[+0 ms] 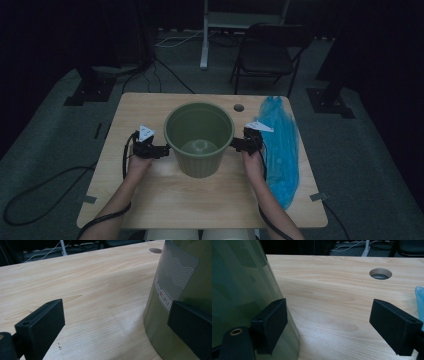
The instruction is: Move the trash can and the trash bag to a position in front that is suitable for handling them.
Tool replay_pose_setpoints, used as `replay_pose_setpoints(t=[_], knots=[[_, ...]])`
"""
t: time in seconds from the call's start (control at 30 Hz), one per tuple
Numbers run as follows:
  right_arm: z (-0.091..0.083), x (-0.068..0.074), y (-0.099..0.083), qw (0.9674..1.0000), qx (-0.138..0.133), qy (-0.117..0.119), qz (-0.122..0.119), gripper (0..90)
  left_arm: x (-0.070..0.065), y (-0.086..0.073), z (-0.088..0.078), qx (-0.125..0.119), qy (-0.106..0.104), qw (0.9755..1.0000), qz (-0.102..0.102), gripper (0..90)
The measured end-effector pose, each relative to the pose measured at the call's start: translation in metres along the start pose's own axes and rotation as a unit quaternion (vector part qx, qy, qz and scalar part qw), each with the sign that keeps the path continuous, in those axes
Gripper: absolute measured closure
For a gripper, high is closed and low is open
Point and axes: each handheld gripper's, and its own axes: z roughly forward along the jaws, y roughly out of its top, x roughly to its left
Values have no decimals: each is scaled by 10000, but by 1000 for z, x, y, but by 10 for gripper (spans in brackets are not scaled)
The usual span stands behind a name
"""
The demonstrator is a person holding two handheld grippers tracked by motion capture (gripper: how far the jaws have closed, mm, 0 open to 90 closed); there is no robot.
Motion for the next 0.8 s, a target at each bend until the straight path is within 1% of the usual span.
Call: replay_pose_setpoints(t=[0.1, 0.37, 0.47, 0.53, 0.7, 0.8], knots=[[-1, -1, -1, 10000, 6, 35, 25, 143, -1, 0, 0, 3, -19, 10000, -9, 15], [-5, -3, -4, 10000, -8, 18, 56, 152, -6, -1, -2, 26, -105, 9999, 38, 16], [-5, -4, -7, 9999, 116, 48, 46, 161, -7, -1, -3, 47, -114, 9999, 50, 16], [-6, -4, -7, 9999, 120, 65, 23, 161, -8, -1, -4, 49, -139, 9999, 48, 15], [-11, -4, -10, 9999, 132, 91, 11, 161, -12, -3, -8, 69, -227, 9997, 73, 16], [-17, -4, -14, 9999, 119, 107, 39, 161, -15, -5, -13, 40, -284, 9996, 72, 15]])
